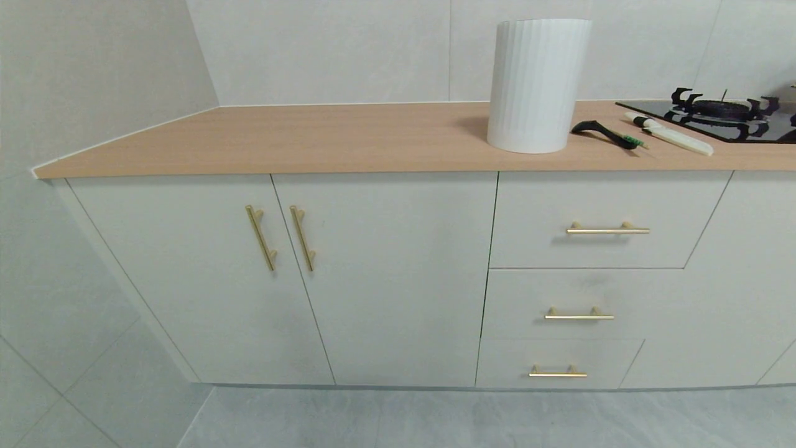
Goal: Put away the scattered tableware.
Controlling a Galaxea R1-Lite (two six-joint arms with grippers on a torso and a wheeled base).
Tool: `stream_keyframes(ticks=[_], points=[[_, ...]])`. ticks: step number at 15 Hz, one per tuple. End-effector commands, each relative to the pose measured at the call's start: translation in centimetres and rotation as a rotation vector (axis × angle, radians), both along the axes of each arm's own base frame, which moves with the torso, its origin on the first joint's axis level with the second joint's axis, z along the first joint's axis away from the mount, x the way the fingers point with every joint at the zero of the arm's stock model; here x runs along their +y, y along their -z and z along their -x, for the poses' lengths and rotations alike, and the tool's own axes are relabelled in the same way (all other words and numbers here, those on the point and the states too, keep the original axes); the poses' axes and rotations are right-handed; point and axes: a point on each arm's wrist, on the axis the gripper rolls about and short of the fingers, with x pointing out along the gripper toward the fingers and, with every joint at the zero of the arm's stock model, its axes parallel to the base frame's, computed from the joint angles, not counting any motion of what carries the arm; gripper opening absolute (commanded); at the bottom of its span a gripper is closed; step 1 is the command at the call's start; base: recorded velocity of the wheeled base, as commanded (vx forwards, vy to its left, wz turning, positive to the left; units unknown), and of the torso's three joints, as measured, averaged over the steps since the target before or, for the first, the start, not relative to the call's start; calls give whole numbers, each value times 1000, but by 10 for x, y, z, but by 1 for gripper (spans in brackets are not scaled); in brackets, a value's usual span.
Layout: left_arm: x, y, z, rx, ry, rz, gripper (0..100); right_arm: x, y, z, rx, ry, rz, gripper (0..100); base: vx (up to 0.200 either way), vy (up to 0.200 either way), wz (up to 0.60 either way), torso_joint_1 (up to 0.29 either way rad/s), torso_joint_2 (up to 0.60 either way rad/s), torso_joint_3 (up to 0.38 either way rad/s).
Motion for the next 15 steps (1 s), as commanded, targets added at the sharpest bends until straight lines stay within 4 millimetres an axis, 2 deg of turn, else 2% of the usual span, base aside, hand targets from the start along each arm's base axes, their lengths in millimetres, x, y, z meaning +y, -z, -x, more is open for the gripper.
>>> stream_keyframes(ticks=[1,2,15], points=[[0,0,0,1,0,0,100,0,0,0,2,0,1,100,200,0,0,7,2,7],[0,0,0,1,0,0,100,0,0,0,2,0,1,100,200,0,0,2,2,2],[0,0,0,1,0,8,100,0,0,0,-3,-4,7,100,0,0,0,0,0,0]])
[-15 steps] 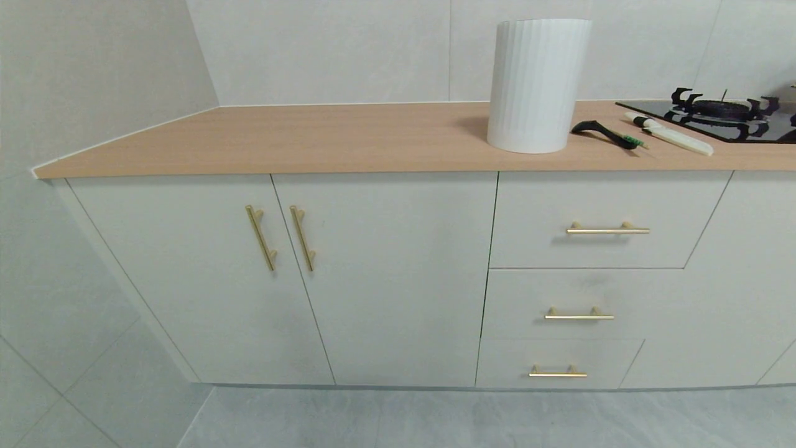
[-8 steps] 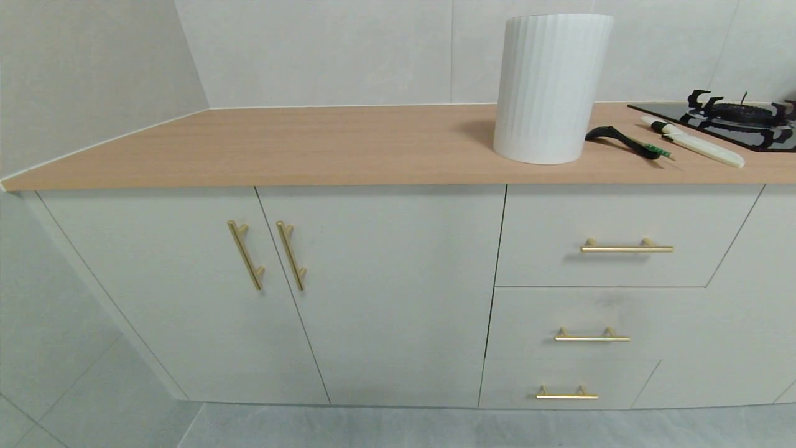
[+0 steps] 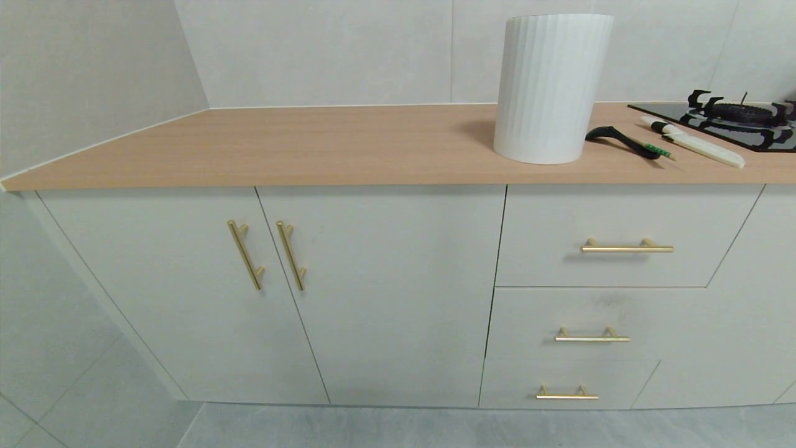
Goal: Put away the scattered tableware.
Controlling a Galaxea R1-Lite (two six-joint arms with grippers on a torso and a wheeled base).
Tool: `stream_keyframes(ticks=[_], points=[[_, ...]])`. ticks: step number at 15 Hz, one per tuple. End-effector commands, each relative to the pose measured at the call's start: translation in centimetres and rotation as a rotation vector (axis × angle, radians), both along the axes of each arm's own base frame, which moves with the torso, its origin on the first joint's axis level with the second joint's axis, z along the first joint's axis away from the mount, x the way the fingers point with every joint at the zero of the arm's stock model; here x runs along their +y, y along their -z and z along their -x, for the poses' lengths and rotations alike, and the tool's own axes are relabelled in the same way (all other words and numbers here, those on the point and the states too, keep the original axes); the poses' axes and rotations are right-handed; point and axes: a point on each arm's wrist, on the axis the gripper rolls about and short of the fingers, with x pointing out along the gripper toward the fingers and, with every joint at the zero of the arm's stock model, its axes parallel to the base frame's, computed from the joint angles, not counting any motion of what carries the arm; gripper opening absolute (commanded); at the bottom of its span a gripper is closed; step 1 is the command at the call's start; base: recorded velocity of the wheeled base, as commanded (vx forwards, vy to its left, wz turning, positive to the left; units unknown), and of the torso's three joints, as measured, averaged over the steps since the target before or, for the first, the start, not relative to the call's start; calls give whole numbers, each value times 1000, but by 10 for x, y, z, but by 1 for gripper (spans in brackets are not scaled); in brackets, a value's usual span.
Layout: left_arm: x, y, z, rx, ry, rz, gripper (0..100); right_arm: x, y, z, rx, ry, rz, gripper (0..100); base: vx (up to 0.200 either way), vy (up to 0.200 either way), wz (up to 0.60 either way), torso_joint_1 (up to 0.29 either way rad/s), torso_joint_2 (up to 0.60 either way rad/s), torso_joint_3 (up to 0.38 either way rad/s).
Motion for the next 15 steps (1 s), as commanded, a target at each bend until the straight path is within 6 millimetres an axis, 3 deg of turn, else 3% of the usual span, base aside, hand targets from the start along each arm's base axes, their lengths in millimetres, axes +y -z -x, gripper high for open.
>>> stream_keyframes(ticks=[1,2,3,4,7,9,12,14,15], points=[[0,0,0,0,-1,1,100,0,-1,0,-2,-2,8,100,0,0,0,0,0,0],[0,0,0,0,-1,1,100,1,-17,4,-47,-36,13,100,0,0,0,0,0,0],[0,0,0,0,-1,1,100,1,-51,8,-95,-90,-26,100,0,0,0,0,0,0],[0,0,0,0,-1,1,100,2,-71,1,-47,-120,-58,100,0,0,0,0,0,0],[0,0,0,0,-1,1,100,4,-105,-59,226,-165,-43,100,0,0,0,0,0,0],[0,0,0,0,-1,1,100,8,-113,-107,389,-186,-44,100,0,0,0,0,0,0],[0,0,0,0,-1,-1,100,16,-100,-194,546,-190,-46,100,0,0,0,0,0,0],[0,0,0,0,-1,1,100,19,-83,-236,616,-183,-42,100,0,0,0,0,0,0],[0,0,0,0,-1,1,100,19,-78,-247,643,-183,-34,100,0,0,0,0,0,0]])
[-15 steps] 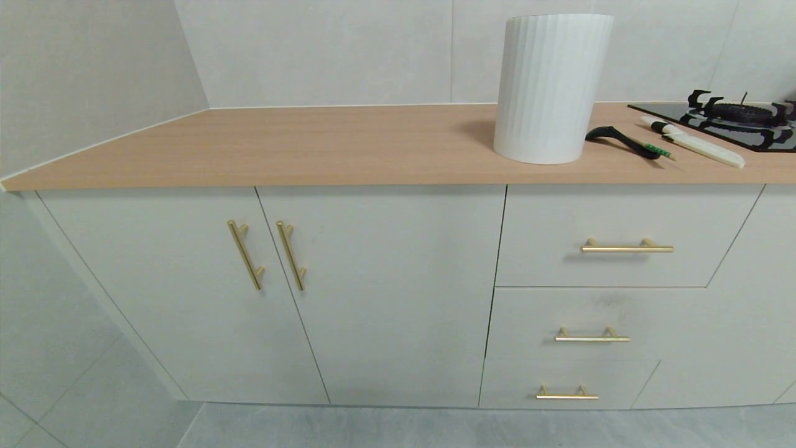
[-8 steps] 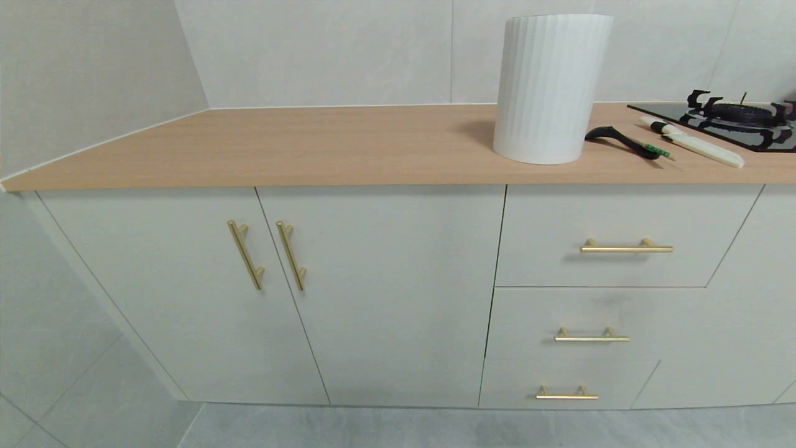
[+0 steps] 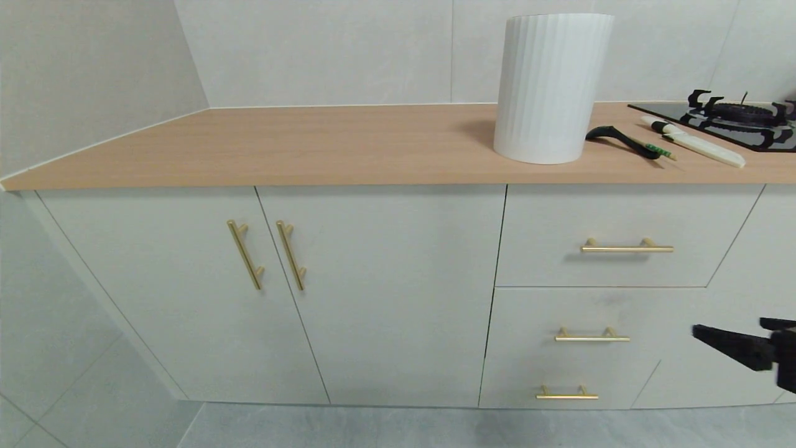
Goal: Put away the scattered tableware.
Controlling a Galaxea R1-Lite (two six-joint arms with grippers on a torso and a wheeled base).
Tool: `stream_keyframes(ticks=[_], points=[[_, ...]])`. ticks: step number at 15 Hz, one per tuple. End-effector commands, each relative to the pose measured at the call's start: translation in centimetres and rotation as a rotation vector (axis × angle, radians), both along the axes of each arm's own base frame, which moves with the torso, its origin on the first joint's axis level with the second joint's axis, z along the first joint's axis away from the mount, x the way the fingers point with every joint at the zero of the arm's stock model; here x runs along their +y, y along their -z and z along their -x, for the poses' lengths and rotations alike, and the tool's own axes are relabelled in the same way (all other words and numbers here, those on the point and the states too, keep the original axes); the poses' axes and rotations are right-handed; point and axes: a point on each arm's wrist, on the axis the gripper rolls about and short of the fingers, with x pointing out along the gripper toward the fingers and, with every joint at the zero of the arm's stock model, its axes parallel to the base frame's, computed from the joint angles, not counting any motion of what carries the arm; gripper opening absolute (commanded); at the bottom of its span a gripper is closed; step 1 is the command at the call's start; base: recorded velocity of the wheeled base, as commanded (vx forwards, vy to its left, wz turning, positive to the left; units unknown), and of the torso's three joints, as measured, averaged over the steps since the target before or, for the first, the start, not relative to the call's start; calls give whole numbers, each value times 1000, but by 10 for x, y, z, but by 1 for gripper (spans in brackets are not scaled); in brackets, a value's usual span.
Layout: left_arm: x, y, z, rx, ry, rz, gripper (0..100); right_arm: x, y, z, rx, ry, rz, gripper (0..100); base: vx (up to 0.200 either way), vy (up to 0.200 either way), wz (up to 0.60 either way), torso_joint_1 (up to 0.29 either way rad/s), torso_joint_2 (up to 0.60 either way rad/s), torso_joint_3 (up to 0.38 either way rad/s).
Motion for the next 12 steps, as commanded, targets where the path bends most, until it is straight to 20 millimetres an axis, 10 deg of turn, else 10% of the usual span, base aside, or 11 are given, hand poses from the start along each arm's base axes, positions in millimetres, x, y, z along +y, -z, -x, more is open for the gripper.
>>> stream_keyframes(ticks=[1,12], points=[[0,0,0,0,-1,1,100,8,39,-92,206,-20,26,100,0,0,0,0,0,0],[0,0,0,0,-1,1,100,16,168,-163,261,72,119,100,0,0,0,0,0,0]])
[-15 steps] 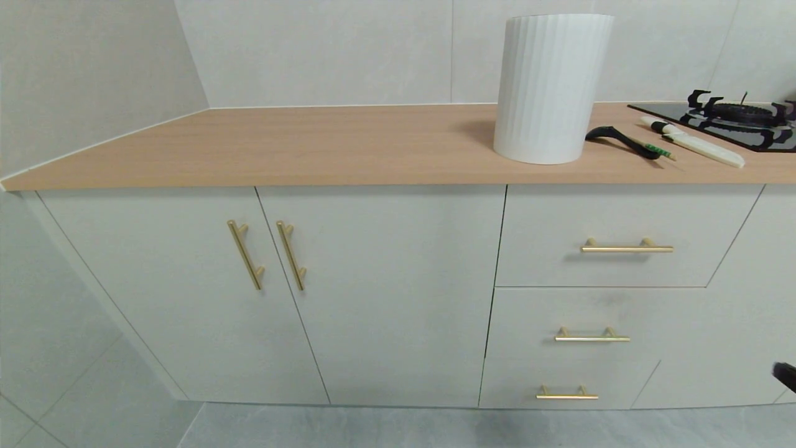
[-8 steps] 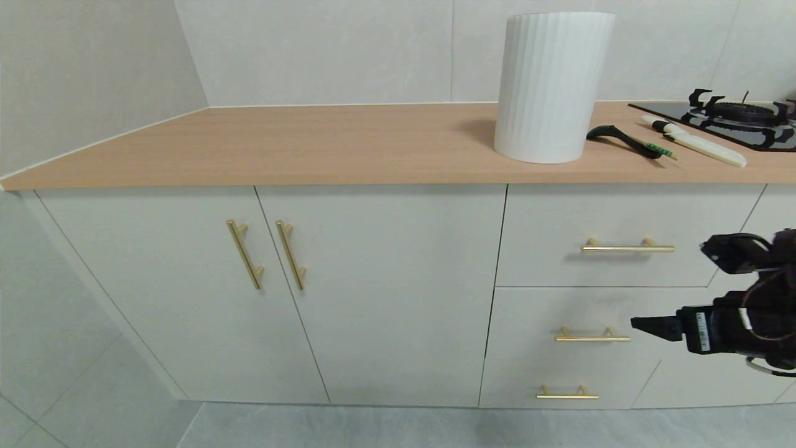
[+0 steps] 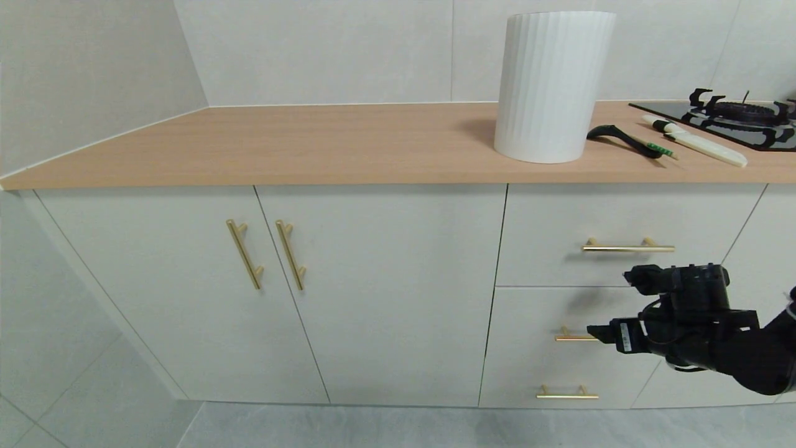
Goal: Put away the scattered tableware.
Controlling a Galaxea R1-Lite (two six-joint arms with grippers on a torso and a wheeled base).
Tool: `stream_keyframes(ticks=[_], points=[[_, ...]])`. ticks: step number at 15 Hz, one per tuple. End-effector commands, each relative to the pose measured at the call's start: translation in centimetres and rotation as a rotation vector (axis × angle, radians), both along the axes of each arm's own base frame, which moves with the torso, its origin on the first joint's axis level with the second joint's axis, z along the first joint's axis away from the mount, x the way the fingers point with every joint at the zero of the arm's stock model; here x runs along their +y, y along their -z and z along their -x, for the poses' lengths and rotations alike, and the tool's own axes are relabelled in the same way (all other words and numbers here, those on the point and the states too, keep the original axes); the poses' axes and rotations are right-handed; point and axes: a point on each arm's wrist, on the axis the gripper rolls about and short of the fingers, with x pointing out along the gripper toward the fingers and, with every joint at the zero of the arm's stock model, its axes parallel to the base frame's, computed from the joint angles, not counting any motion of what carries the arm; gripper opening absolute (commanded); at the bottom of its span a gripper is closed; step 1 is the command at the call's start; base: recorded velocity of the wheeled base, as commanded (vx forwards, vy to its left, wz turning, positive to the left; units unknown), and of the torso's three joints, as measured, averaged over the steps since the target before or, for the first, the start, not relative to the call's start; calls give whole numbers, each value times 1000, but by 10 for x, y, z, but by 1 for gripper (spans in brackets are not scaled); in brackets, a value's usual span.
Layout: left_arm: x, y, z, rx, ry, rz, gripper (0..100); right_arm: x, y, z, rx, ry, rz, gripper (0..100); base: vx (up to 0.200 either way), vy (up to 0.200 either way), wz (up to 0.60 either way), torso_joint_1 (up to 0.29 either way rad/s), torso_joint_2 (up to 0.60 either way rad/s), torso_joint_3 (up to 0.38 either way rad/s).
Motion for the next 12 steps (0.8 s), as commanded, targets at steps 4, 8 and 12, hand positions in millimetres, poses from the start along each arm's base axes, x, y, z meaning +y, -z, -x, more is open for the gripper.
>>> stream_keyframes(ticks=[4,8,12], points=[[0,0,0,0,0,1,100,0,71,-21,-29,78,59,100,0,0,0,0,0,0],[0,0,0,0,0,1,100,0,79,-27,-58,98,68,100,0,0,0,0,0,0],[0,0,0,0,0,1,100,-1,81,-31,-73,104,66,100,0,0,0,0,0,0]])
